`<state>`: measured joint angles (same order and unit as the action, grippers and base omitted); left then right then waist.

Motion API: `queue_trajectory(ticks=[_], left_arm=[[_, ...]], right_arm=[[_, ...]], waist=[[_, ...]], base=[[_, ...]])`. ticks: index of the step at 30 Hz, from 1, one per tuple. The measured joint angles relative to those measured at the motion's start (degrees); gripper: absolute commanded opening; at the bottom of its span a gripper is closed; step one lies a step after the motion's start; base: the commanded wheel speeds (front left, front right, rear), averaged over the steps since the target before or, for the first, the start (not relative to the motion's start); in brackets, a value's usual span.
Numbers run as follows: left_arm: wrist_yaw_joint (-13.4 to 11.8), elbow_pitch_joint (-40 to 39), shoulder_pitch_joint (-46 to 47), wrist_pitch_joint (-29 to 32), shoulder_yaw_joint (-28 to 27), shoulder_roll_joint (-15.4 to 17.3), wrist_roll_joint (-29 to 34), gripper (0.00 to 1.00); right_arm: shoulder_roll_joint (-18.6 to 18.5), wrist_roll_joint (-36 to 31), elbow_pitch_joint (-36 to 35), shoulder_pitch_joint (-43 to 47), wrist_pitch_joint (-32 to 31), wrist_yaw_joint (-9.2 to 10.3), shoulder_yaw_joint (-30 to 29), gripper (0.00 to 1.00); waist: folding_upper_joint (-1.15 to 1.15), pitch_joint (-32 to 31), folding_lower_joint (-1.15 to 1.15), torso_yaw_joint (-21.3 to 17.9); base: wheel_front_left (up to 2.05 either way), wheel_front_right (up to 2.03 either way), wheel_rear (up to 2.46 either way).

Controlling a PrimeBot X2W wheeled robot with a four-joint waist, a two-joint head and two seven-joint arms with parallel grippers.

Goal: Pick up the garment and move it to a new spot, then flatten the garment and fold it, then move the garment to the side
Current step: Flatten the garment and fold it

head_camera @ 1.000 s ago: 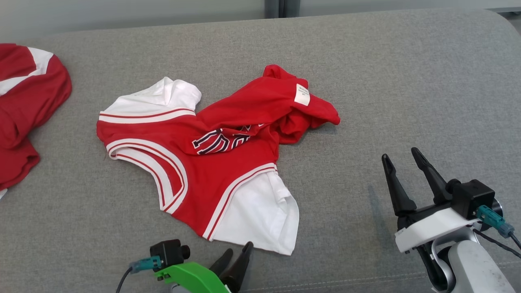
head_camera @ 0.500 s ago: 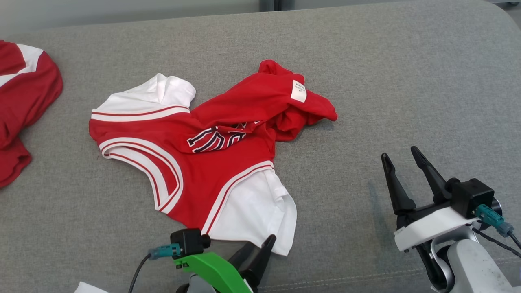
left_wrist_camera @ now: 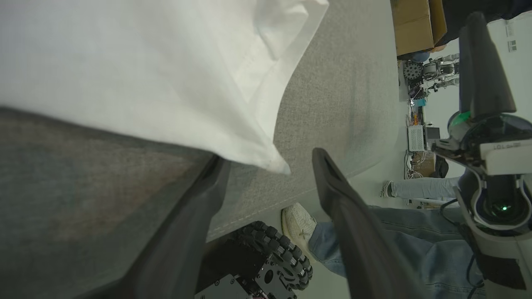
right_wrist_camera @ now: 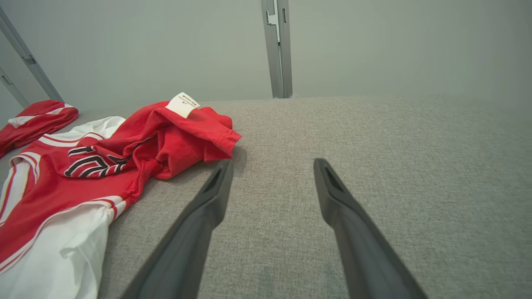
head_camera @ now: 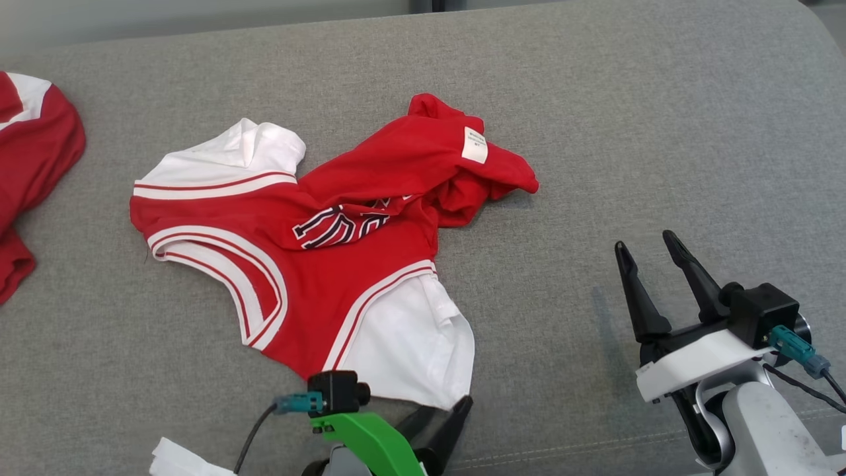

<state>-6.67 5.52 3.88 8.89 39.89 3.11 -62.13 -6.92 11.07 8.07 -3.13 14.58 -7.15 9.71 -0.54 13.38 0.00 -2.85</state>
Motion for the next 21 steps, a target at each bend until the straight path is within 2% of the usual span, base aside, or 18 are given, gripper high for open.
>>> queue_trajectory(ticks=[12,13,14,15,16,21], left_arm=[[-0.24,4.39,2.38,-0.47,0.54,-0.09,2.35,1.0],[-0.24,4.79,2.47,-0.49,0.56,-0.1,2.38,0.95],[-0.24,5.08,2.57,-0.82,0.65,-0.11,2.48,0.46],[-0.24,5.28,2.61,-0.94,0.74,-0.15,2.49,0.33],[-0.24,5.41,2.64,-0.96,0.76,-0.16,2.49,0.0],[-0.41,5.41,3.46,-1.67,1.01,-0.14,2.89,0.0]], right_arm=[[-0.04,0.0,0.16,-0.01,0.0,0.0,-0.19,1.0],[-0.05,0.0,0.2,-0.01,0.0,0.0,-0.19,1.0],[-0.07,0.0,0.24,-0.01,0.0,0.0,-0.19,1.0],[-0.07,0.0,0.3,-0.01,0.0,0.0,-0.18,1.0],[-0.08,0.0,0.32,-0.01,0.0,0.0,-0.18,1.0],[-0.08,0.0,0.31,-0.01,0.0,0.0,-0.11,1.0]], waist=[[0.0,0.01,0.0,-0.7],[0.0,-0.03,0.0,-0.72],[0.0,-0.07,0.0,-0.73],[0.0,-0.14,0.0,-0.73],[0.0,-0.19,0.0,-0.73],[0.0,-0.2,0.0,-0.68]], base=[[0.0,0.0,0.0],[0.0,0.0,0.0],[0.0,0.0,0.0],[0.0,0.0,0.0],[0.0,0.0,0.0],[0.0,0.0,0.0]])
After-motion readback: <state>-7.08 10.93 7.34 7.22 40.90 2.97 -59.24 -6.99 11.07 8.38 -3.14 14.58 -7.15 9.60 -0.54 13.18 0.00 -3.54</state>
